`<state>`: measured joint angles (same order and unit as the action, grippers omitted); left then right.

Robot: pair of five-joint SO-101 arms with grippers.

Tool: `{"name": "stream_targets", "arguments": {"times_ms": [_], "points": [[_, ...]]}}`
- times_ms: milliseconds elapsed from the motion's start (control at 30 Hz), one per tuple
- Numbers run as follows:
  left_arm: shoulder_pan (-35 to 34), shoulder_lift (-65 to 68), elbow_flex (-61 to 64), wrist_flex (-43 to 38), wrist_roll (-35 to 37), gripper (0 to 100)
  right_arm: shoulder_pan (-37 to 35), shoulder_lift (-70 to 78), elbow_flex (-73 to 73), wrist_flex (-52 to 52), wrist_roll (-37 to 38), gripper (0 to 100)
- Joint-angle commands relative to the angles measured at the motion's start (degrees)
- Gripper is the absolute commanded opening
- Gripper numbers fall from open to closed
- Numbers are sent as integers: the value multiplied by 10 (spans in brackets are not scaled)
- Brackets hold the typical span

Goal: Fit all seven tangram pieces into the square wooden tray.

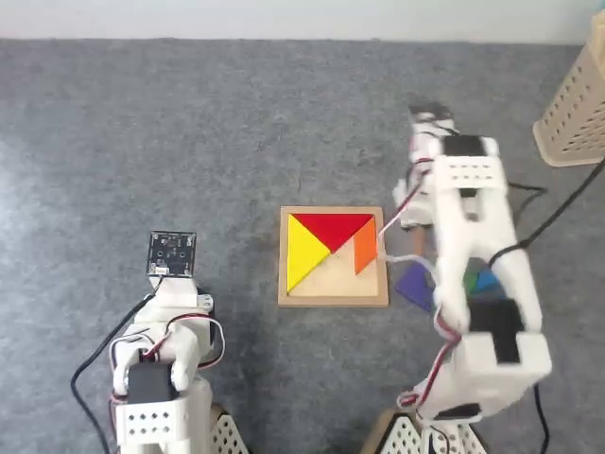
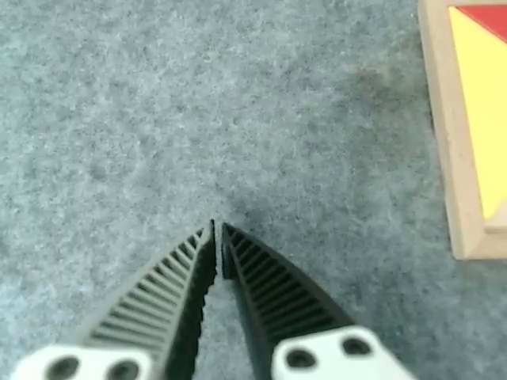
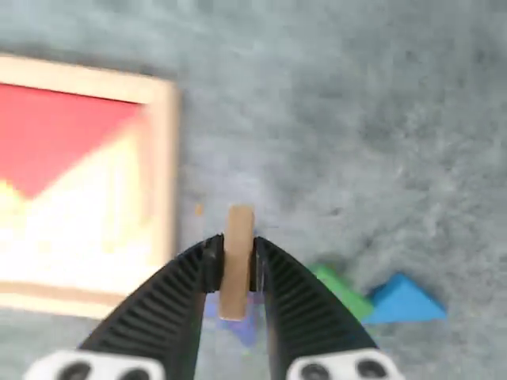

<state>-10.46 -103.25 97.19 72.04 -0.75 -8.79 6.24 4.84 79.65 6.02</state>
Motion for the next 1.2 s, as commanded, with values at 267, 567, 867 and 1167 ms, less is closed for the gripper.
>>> {"name": "stream_targets", "arguments": {"times_ms": [267,567,867,1167], "points": [[2,-10,-7,3,4,12,-153,29,-15,-79,-38,6],[2,-10,-7,3,4,12,-147,94,-33,-87,-98,6],[2,-10,-7,3,4,12,-148,120,-36,-84,-98,7],[2,-10,-7,3,4,12,-155,120,-37,-78,-100,121]]}}
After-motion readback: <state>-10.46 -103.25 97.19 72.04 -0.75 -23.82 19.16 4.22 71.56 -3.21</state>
